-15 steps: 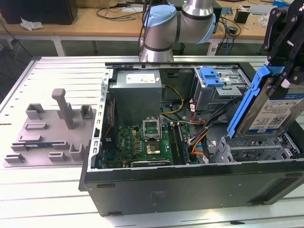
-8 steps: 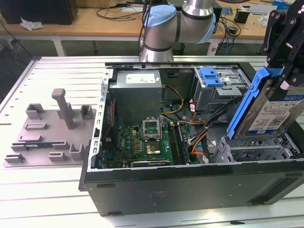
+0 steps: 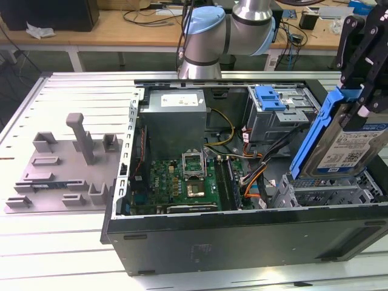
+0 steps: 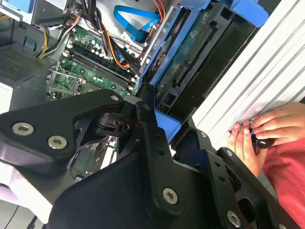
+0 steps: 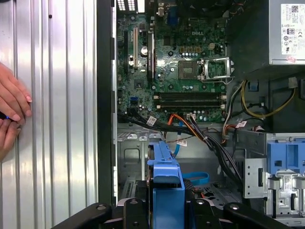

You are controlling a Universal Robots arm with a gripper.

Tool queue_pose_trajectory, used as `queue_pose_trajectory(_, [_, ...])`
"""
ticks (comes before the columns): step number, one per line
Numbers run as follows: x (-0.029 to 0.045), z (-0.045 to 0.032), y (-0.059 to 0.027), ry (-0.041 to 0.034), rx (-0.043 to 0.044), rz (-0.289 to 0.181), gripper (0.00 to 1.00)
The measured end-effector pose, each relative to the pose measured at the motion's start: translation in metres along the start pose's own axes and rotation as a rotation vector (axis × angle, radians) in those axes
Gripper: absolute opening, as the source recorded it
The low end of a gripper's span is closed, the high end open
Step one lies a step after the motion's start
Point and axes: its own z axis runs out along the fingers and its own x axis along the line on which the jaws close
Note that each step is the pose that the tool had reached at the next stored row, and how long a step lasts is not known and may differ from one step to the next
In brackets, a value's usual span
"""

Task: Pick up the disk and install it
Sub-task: 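Insert the disk into the insertion slot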

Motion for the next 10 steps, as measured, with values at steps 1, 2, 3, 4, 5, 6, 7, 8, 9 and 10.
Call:
queue_pose_trajectory(1, [0.0000, 0.0003, 0.0000, 0.0000, 0.0000, 0.000, 0.36])
queue_pose_trajectory(2, [0.0000, 0.0005, 0.0000, 0.0000, 0.0000, 0.000, 0.36])
queue_pose_trajectory(3, [0.0001, 0.0007, 0.0000, 0.0000, 0.0000, 0.000, 0.36])
queue_pose_trajectory(4, [0.0000, 0.0012, 0.0000, 0.0000, 0.0000, 0.000, 0.36])
queue_pose_trajectory(5, [0.0001, 0.0018, 0.0000, 0.0000, 0.0000, 0.000, 0.36])
queue_pose_trajectory(6, [0.0001, 0.0023, 0.0000, 0.0000, 0.0000, 0.000, 0.36])
queue_pose_trajectory(7, [0.0001, 0.0030, 0.0000, 0.0000, 0.0000, 0.000, 0.36])
queue_pose_trajectory(8, [0.0003, 0.0053, 0.0000, 0.0000, 0.0000, 0.000, 0.36])
queue_pose_trajectory(9, [0.0004, 0.0064, -0.0001, 0.0000, 0.0000, 0.000, 0.36])
queue_pose_trajectory(10, [0.0015, 0.0079, -0.0001, 0.0000, 0.0000, 0.000, 0.36])
